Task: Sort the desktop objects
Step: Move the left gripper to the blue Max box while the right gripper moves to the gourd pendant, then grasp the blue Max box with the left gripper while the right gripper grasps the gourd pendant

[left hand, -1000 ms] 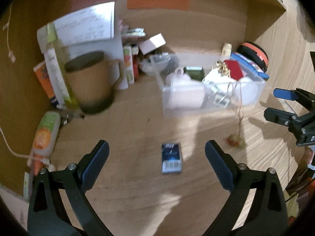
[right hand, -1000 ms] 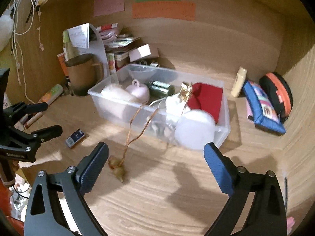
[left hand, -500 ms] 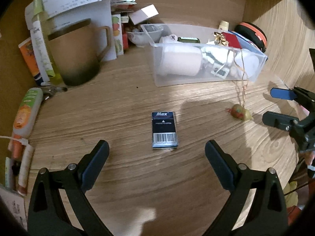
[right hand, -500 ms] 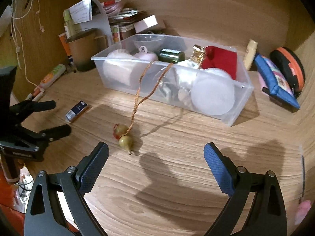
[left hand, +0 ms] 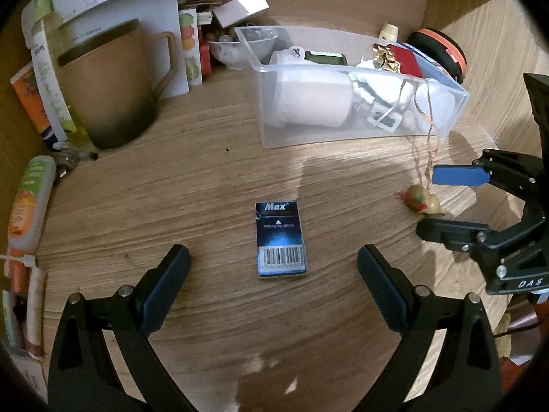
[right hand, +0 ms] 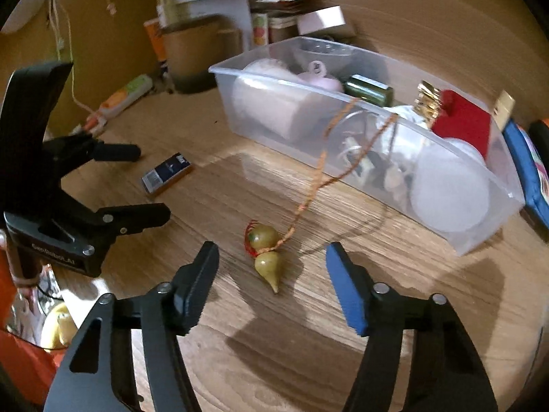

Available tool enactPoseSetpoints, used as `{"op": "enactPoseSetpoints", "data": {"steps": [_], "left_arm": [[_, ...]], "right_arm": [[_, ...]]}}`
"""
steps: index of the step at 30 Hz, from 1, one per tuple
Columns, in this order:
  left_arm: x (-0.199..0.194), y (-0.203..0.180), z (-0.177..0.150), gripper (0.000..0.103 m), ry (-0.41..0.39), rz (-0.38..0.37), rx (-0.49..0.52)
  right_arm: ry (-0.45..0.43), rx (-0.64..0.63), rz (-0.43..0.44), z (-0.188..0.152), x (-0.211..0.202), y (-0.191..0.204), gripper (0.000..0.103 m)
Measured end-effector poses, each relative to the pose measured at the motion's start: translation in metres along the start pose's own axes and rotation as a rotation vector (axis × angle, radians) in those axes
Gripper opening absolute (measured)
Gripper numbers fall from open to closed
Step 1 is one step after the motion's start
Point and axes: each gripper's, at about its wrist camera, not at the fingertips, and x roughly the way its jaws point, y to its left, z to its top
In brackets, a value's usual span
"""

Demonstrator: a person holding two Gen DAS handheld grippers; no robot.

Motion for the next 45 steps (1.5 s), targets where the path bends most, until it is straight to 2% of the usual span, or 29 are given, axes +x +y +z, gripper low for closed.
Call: {"op": "enactPoseSetpoints", "data": {"steps": [6, 13, 17, 19, 21, 23, 25, 30, 38, 45], "left_arm": [[0.005, -0.002, 0.001, 0.099, 0.004, 0.031, 0.027], [0.008, -0.001, 0.005, 0.099, 0.028, 0.025, 0.039], [0.008, -0.002, 0.005, 0.097, 0.028, 0.026, 0.043], [0.006, -0.005, 0.004, 0.091, 0.023, 0.017, 0.060], [0.003, -0.008, 0.005, 0.068, 0.019, 0.003, 0.075], [0.002, -0.012, 0.007, 0.053, 0.021, -0.013, 0.099], [0.002, -0.015, 0.009, 0.049, 0.024, -0.018, 0.112], [0.002, -0.020, 0.009, 0.028, 0.024, -0.032, 0.145], [0.001, -0.031, 0.007, 0.026, 0.011, -0.024, 0.187], [-0.006, -0.045, 0.012, 0.026, -0.021, -0.055, 0.202]], "right_arm": [[0.013, -0.048, 0.001, 0.005, 0.000, 0.003, 0.059], [0.028, -0.065, 0.013, 0.006, 0.002, 0.000, 0.059], [0.036, -0.068, 0.039, 0.005, 0.004, -0.003, 0.045], [0.034, -0.072, 0.047, 0.005, 0.005, -0.004, 0.040], [0.033, -0.072, 0.063, 0.006, 0.005, -0.006, 0.035], [0.033, -0.079, 0.061, 0.006, 0.006, -0.006, 0.034], [0.030, -0.090, 0.060, 0.006, 0.006, -0.005, 0.033], [0.017, -0.112, 0.065, 0.004, 0.007, 0.000, 0.019], [0.002, -0.107, 0.079, 0.004, 0.003, 0.002, 0.018], [-0.047, -0.079, 0.061, 0.014, -0.016, -0.006, 0.018]]}}
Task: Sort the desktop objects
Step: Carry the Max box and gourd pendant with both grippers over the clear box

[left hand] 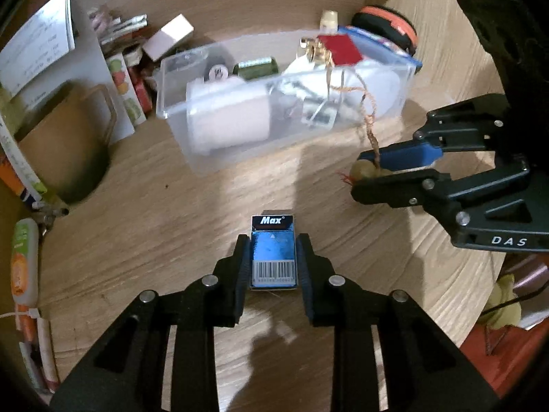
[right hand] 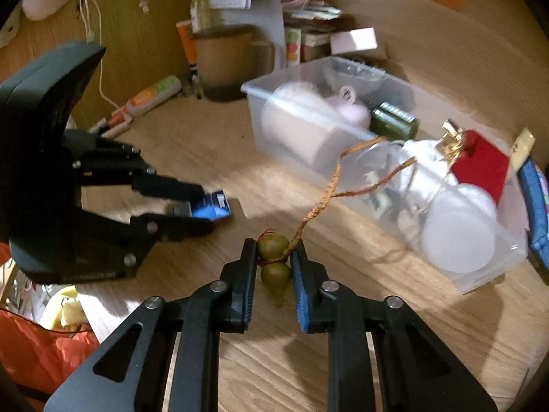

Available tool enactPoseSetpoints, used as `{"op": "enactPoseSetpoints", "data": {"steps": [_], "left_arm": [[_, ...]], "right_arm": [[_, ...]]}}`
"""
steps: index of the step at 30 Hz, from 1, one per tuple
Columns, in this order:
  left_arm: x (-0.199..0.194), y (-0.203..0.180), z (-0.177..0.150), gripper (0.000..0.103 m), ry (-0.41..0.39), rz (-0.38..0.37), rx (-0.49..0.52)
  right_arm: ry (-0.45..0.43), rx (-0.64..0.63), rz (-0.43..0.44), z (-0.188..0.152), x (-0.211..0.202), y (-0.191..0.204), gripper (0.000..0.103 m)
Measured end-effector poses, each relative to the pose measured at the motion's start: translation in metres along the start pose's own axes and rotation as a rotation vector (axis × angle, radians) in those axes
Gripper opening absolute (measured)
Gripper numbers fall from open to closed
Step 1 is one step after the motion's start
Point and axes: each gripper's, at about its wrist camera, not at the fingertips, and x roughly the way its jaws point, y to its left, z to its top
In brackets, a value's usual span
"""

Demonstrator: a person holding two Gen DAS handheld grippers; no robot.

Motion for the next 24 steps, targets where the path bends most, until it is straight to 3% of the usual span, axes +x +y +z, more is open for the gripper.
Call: {"op": "enactPoseSetpoints", "data": {"steps": [11, 24], "left_arm": [[-0.032, 0.001, 0.036, 0.026, -0.134, -0.003, -0.004], [-0.037, 0.006, 0.085, 0.026, -0.198, -0.041, -0.014]], "right_arm": [[-0.083, 0.026, -0.071, 0.018, -0.034, -0.023, 0.018], [-0.152, -0.015, -0.169, 0.077, -0.055, -0.056, 0.018]]}}
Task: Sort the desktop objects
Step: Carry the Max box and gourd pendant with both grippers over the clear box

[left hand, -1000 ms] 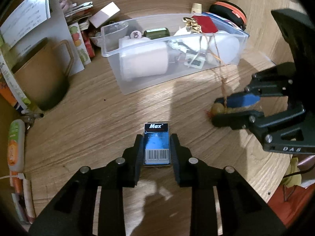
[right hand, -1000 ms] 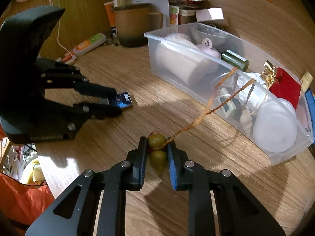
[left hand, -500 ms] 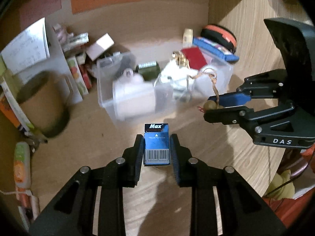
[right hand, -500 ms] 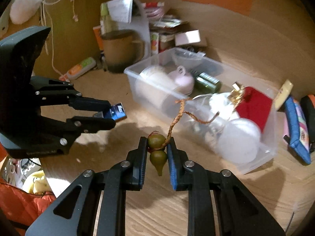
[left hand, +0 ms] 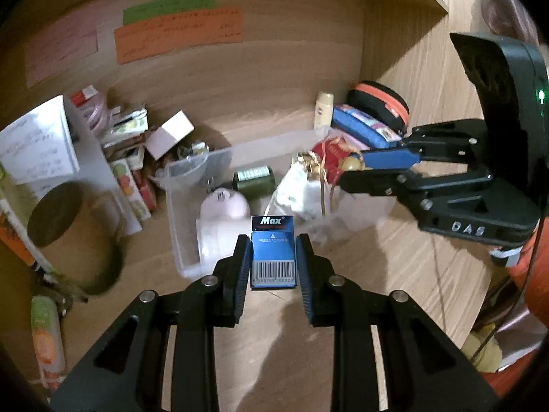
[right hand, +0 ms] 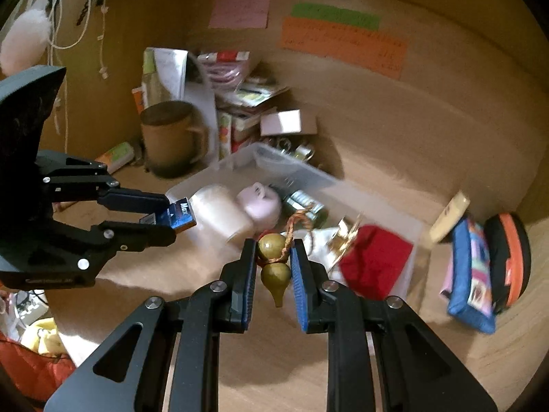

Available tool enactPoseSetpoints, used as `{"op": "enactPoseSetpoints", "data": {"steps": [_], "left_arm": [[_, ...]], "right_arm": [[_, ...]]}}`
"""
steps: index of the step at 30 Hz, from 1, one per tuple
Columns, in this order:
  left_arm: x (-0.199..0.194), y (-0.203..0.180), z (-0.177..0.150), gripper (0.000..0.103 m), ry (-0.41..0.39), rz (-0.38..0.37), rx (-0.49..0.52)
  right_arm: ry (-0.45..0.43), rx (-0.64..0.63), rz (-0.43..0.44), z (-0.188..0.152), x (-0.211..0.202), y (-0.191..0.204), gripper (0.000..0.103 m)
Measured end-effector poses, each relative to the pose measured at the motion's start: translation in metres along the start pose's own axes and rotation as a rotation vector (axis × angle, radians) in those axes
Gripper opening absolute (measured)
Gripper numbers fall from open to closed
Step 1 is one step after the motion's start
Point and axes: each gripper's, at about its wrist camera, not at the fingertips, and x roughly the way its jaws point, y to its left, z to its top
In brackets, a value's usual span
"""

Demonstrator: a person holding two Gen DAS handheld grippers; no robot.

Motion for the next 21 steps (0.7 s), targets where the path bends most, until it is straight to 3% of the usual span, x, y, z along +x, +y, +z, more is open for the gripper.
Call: {"op": "enactPoseSetpoints", "data": {"steps": [10, 21], "left_arm": [[0.042, 0.007, 0.034, 0.026, 0.036, -0.008, 0.003], [0.089, 0.015, 0.039, 0.026, 0.109, -0.021, 0.009]], "right_arm": [[0.035, 0.045, 0.029, 0.010, 0.044, -0.017, 0.018], [0.156, 0.003, 0.058, 0.009, 0.095, -0.025, 0.018]]}}
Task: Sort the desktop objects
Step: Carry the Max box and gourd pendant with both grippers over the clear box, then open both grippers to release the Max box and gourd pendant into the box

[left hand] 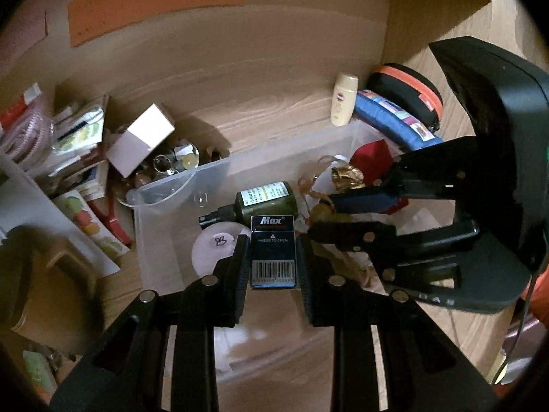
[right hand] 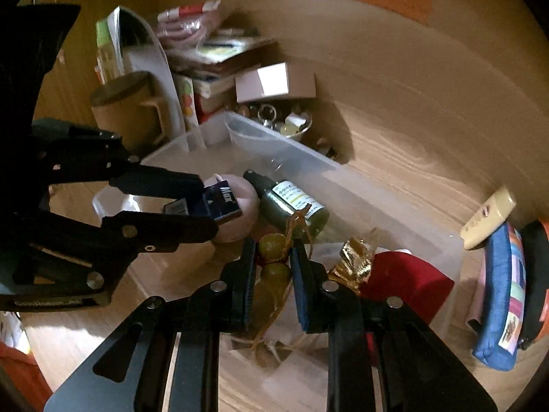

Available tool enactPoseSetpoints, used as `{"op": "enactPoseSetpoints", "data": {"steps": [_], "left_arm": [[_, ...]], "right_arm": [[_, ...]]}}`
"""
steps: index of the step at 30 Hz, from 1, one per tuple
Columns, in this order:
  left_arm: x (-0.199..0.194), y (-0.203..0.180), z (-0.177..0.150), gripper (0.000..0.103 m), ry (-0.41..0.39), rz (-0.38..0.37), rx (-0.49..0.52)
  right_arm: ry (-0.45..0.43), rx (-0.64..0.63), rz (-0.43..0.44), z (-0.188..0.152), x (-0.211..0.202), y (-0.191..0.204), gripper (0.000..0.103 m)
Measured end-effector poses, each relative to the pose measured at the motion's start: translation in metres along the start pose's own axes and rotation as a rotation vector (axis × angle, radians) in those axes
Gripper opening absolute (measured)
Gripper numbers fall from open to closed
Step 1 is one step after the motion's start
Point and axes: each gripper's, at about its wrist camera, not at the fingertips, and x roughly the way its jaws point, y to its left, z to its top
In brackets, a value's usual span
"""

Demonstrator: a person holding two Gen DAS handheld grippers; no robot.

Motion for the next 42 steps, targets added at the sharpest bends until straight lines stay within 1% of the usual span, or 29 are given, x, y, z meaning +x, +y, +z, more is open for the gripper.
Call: {"op": "enactPoseSetpoints", "data": {"steps": [7, 13, 17, 25, 26, 27, 28, 30, 32, 33, 34, 36, 40, 41, 42], "left_arm": [[0.021, 0.009, 0.004, 0.026, 0.025, -0.004, -0.006], [0.032, 0.016, 0.002, 0.026, 0.047, -0.008, -0.013], [0.036, 0.017, 0.002, 0.026, 0.045, 0.002, -0.009], [0.036, 0.019, 0.000, 0.028, 0.052, 0.017, 0.011], [0.035, 0.020, -0.001, 0.030, 0.053, 0.014, 0.010], [0.034, 0.021, -0.001, 0.036, 0.053, 0.001, 0.011], [0.034, 0.022, -0.001, 0.041, 0.052, 0.005, 0.007], [0.030, 0.023, -0.002, 0.058, 0.037, 0.012, 0.012], [0.024, 0.023, -0.002, 0.066, 0.016, 0.020, 0.020], [0.022, 0.023, -0.002, 0.068, 0.008, 0.020, 0.024], [0.020, 0.022, -0.001, 0.069, 0.001, 0.022, 0.028], [0.016, 0.021, -0.001, 0.071, -0.008, 0.026, 0.036], [0.008, 0.022, -0.002, 0.074, -0.027, 0.042, 0.045], [0.006, 0.023, -0.002, 0.075, -0.033, 0.049, 0.043], [0.004, 0.024, -0.003, 0.077, -0.037, 0.050, 0.041]], "right_arm": [[0.031, -0.042, -0.013, 0.002, 0.013, 0.001, 0.018], [0.039, -0.056, -0.022, 0.005, 0.018, 0.000, 0.018], [0.036, -0.074, -0.027, 0.006, 0.017, 0.003, 0.018], [0.044, -0.067, -0.038, 0.004, 0.012, 0.004, 0.018], [0.044, -0.067, -0.041, 0.004, 0.011, 0.005, 0.018], [0.045, -0.068, -0.044, 0.005, 0.011, 0.004, 0.018], [0.045, -0.069, -0.046, 0.005, 0.010, 0.004, 0.019], [0.044, -0.070, -0.058, 0.004, 0.007, 0.004, 0.020], [0.042, -0.070, -0.068, 0.004, 0.004, 0.004, 0.021], [0.041, -0.068, -0.068, 0.004, 0.002, 0.004, 0.023], [0.040, -0.068, -0.071, 0.004, 0.001, 0.004, 0.024], [0.034, -0.070, -0.083, 0.003, -0.003, 0.004, 0.031], [0.022, -0.068, -0.106, 0.003, -0.012, 0.004, 0.040], [0.016, -0.067, -0.117, 0.003, -0.015, 0.004, 0.045], [0.012, -0.066, -0.121, 0.003, -0.017, 0.004, 0.047]]}}
